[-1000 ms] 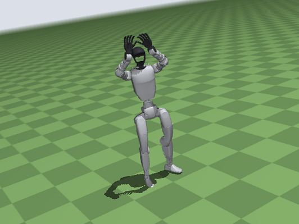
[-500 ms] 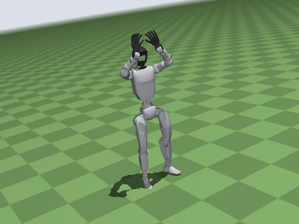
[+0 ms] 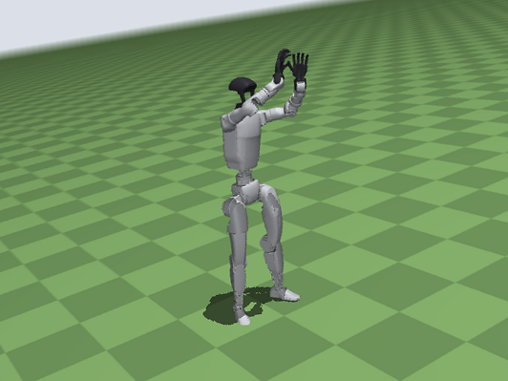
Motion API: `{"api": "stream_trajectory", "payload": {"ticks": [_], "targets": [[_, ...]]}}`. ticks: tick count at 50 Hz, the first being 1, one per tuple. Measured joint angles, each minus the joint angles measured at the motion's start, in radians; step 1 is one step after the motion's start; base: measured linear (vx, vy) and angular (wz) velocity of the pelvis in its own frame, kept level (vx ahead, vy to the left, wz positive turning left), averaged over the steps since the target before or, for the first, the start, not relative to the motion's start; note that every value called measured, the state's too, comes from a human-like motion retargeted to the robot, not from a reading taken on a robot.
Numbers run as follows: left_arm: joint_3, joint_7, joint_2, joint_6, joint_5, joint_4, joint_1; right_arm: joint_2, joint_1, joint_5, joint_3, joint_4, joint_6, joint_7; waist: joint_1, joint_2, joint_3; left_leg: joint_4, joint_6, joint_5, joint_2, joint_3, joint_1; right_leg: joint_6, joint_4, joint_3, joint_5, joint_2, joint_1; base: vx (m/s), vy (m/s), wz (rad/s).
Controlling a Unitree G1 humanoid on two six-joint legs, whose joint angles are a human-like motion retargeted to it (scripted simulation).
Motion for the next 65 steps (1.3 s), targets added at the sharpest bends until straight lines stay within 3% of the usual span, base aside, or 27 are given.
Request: {"api": "stream_trajectory", "payload": {"ticks": [3, 8, 10, 12, 15, 18, 22, 25, 27, 31, 32, 33, 34, 35, 37, 39, 42, 45, 48, 50, 53, 55, 57, 60, 62, 65], "targets": [[0.078, 0.022, 0.01, -0.005, 0.118, -0.21, 0.135, -0.089, 0.13, -0.072, -0.081, -0.223, -0.022, 0.007, 0.021, -0.002, 0.025, -0.038, -0.008, 0.016, -0.011, -0.04, 0.007, -0.016, 0.04, -0.039, -0.021, -0.019, -0.005, 0.01, 0.1, 0.79], [0.406, -0.133, 0.08, -0.103, 0.315, -0.837, 0.615, -0.267, 0.569, -0.19, -0.416, -0.818, -0.175, 0.16, 0.07, -0.006, 0.093, -0.044, -0.031, 0.009, -0.027, -0.058, 0.009, -0.046, 0.103, -0.051, -0.053, -0.05, -0.022, 0.02, 0.09, 0.26], [0.454, -0.155, 0.101, -0.131, 0.34, -0.985, 0.703, -0.288, 0.638, -0.152, -0.477, -0.929, -0.219, 0.179, 0.08, -0.003, 0.099, -0.044, -0.042, 0.007, -0.028, -0.054, 0.009, -0.05, 0.107, -0.047, -0.054, -0.053, -0.026, 0.02, 0.07, -0.07], [0.437, -0.158, 0.125, -0.11, 0.358, -1.039, 0.667, -0.309, 0.589, -0.169, -0.473, -0.931, -0.189, 0.175, 0.08, -0.002, 0.076, -0.044, -0.048, 0.007, -0.027, -0.046, 0.008, -0.047, 0.101, -0.041, -0.049, -0.051, -0.028, 0.02, 0.06, -0.21], [0.322, -0.138, 0.164, -0.024, 0.384, -0.922, 0.402, -0.314, 0.31, -0.24, -0.331, -0.718, -0.071, 0.115, 0.068, -0.005, 0.035, -0.044, -0.05, 0.01, -0.025, -0.028, 0.0, -0.036, 0.087, -0.025, -0.037, -0.045, -0.04, 0.01, 0.04, -0.32], [0.182, -0.056, 0.079, 0.047, 0.41, -0.601, 0.106, -0.216, 0.044, -0.163, -0.155, -0.367, -0.002, 0.031, 0.055, 0.0, 0.006, -0.044, -0.047, 0.012, -0.023, -0.013, 0.003, -0.016, 0.058, -0.012, -0.02, -0.036, -0.034, 0.0, 0.02, -0.3], [0.046, -0.008, 0.0, 0.102, 0.262, -0.188, -0.156, -0.155, -0.122, 0.031, -0.026, -0.063, 0.017, 0.016, 0.042, 0.005, -0.004, -0.044, -0.038, 0.011, -0.022, 0.0, 0.009, -0.002, 0.034, -0.003, -0.008, -0.028, -0.025, 0.0, 0.01, -0.11], [0.034, -0.01, -0.029, 0.098, 0.206, -0.096, -0.178, -0.198, -0.09, 0.07, -0.041, -0.096, -0.005, -0.009, 0.036, 0.012, 0.005, -0.044, -0.035, 0.008, -0.023, 0.003, 0.014, -0.003, 0.037, 0.003, -0.009, -0.03, -0.022, 0.0, 0.0, 0.0], [0.076, -0.014, -0.004, 0.073, 0.237, -0.207, -0.08, -0.251, 0.033, 0.015, -0.129, -0.254, -0.013, -0.026, 0.026, 0.016, 0.014, -0.043, -0.031, 0.004, -0.026, 0.006, 0.021, -0.009, 0.05, 0.011, -0.013, -0.036, -0.024, 0.0, 0.0, 0.0], [0.269, -0.07, 0.055, -0.004, 0.368, -0.653, 0.351, -0.324, 0.502, -0.167, -0.457, -0.706, -0.073, 0.046, 0.014, 0.022, 0.059, -0.039, -0.018, -0.007, -0.035, 0.022, 0.037, -0.021, 0.077, 0.039, -0.025, -0.049, -0.031, 0.0, 0.04, -0.25], [0.323, -0.113, 0.044, -0.06, 0.313, -0.766, 0.482, -0.32, 0.641, -0.181, -0.546, -0.81, -0.104, 0.073, 0.016, 0.023, 0.078, -0.039, -0.015, -0.01, -0.037, 0.028, 0.04, -0.024, 0.082, 0.048, -0.027, -0.052, -0.034, 0.0, 0.04, -0.37], [0.387, -0.205, -0.007, -0.165, 0.113, -0.887, 0.641, -0.298, 0.801, -0.173, -0.636, -0.909, -0.143, 0.095, 0.019, 0.026, 0.084, -0.039, -0.012, -0.014, -0.039, 0.035, 0.042, -0.025, 0.083, 0.056, -0.028, -0.053, -0.037, 0.01, 0.04, -0.36], [0.448, -0.213, -0.004, -0.173, 0.174, -0.954, 0.763, -0.276, 0.937, -0.149, -0.715, -0.986, -0.199, 0.11, 0.012, 0.031, 0.092, -0.036, -0.01, -0.018, -0.041, 0.041, 0.043, -0.025, 0.084, 0.063, -0.028, -0.054, -0.039, 0.01, 0.04, -0.32], [0.506, -0.179, 0.027, -0.133, 0.365, -0.994, 0.867, -0.254, 1.059, -0.118, -0.788, -1.052, -0.263, 0.122, 0.002, 0.035, 0.1, -0.032, -0.008, -0.022, -0.042, 0.046, 0.043, -0.025, 0.084, 0.069, -0.028, -0.055, -0.04, 0.01, 0.03, -0.29], [0.55, -0.199, 0.004, -0.159, 0.34, -1.041, 0.952, -0.233, 1.174, -0.083, -0.853, -1.093, -0.309, 0.15, -0.015, 0.045, 0.104, -0.028, -0.007, -0.026, -0.042, 0.057, 0.042, -0.024, 0.077, 0.079, -0.023, -0.053, -0.043, 0.0, 0.03, -0.27], [0.552, -0.184, 0.026, -0.129, 0.349, -1.031, 0.905, -0.264, 1.171, -0.09, -0.866, -1.077, -0.29, 0.155, -0.035, 0.058, 0.084, -0.029, -0.008, -0.025, -0.04, 0.066, 0.04, -0.021, 0.065, 0.086, -0.014, -0.049, -0.045, 0.0, 0.02, -0.24], [0.428, -0.109, 0.089, -0.024, 0.413, -0.837, 0.591, -0.364, 0.927, -0.172, -0.754, -0.904, -0.165, 0.088, -0.058, 0.077, 0.046, -0.036, -0.015, -0.016, -0.037, 0.081, 0.032, -0.014, 0.048, 0.093, -0.001, -0.042, -0.054, -0.02, 0.01, -0.2], [0.185, -0.031, 0.086, 0.068, 0.434, -0.465, 0.19, -0.38, 0.544, -0.183, -0.509, -0.555, -0.044, -0.028, -0.076, 0.087, 0.015, -0.039, -0.026, -0.01, -0.034, 0.097, 0.031, 0.002, 0.022, 0.099, 0.014, -0.033, -0.052, -0.01, 0.0, -0.23], [0.005, -0.026, 0.058, 0.109, 0.34, -0.142, -0.037, -0.292, 0.317, -0.024, -0.34, -0.247, -0.01, -0.091, -0.096, 0.09, -0.009, -0.032, -0.028, -0.013, -0.032, 0.115, 0.034, 0.012, -0.001, 0.112, 0.025, -0.028, -0.044, 0.0, -0.01, -0.29], [-0.05, -0.027, 0.042, 0.113, 0.301, -0.043, -0.084, -0.245, 0.269, 0.045, -0.287, -0.151, -0.008, -0.103, -0.108, 0.086, -0.018, -0.024, -0.024, -0.018, -0.033, 0.126, 0.038, 0.014, -0.009, 0.124, 0.028, -0.028, -0.04, 0.02, -0.01, -0.33], [-0.016, 0.002, 0.052, 0.093, 0.342, -0.124, -0.03, -0.234, 0.296, 0.016, -0.289, -0.224, -0.026, -0.124, -0.118, 0.08, 0.002, -0.011, -0.015, -0.03, -0.034, 0.144, 0.049, 0.007, -0.004, 0.146, 0.024, -0.029, -0.036, 0.03, -0.01, -0.33], [0.102, 0.004, 0.067, 0.079, 0.432, -0.325, 0.107, -0.271, 0.395, -0.092, -0.37, -0.41, -0.035, -0.1, -0.113, 0.082, 0.039, -0.005, -0.007, -0.039, -0.035, 0.155, 0.063, -0.003, 0.01, 0.162, 0.015, -0.031, -0.033, 0.04, -0.01, -0.32], [0.263, -0.04, 0.075, 0.04, 0.495, -0.569, 0.324, -0.299, 0.586, -0.19, -0.524, -0.647, -0.074, -0.034, -0.114, 0.087, 0.066, 0.002, 0.002, -0.05, -0.034, 0.164, 0.076, -0.011, 0.024, 0.176, 0.006, -0.032, -0.031, 0.05, -0.01, -0.27], [0.452, -0.114, 0.079, -0.048, 0.518, -0.86, 0.615, -0.302, 0.887, -0.197, -0.763, -0.944, -0.213, 0.034, -0.126, 0.094, 0.099, 0.009, 0.01, -0.064, -0.03, 0.174, 0.089, -0.017, 0.042, 0.19, -0.005, -0.03, -0.03, 0.06, -0.01, -0.21], [0.467, -0.129, 0.08, -0.07, 0.52, -0.934, 0.661, -0.308, 0.952, -0.192, -0.818, -1.012, -0.246, 0.036, -0.14, 0.102, 0.094, 0.011, 0.011, -0.068, -0.028, 0.182, 0.092, -0.015, 0.044, 0.198, -0.005, -0.027, -0.031, 0.06, -0.01, -0.21], [0.393, -0.142, 0.114, -0.029, 0.541, -0.929, 0.547, -0.357, 0.889, -0.223, -0.806, -0.999, -0.179, 0.013, -0.161, 0.114, 0.053, 0.008, 0.01, -0.069, -0.025, 0.2, 0.095, -0.01, 0.041, 0.213, -0.002, -0.022, -0.039, 0.06, -0.01, -0.32]]}}
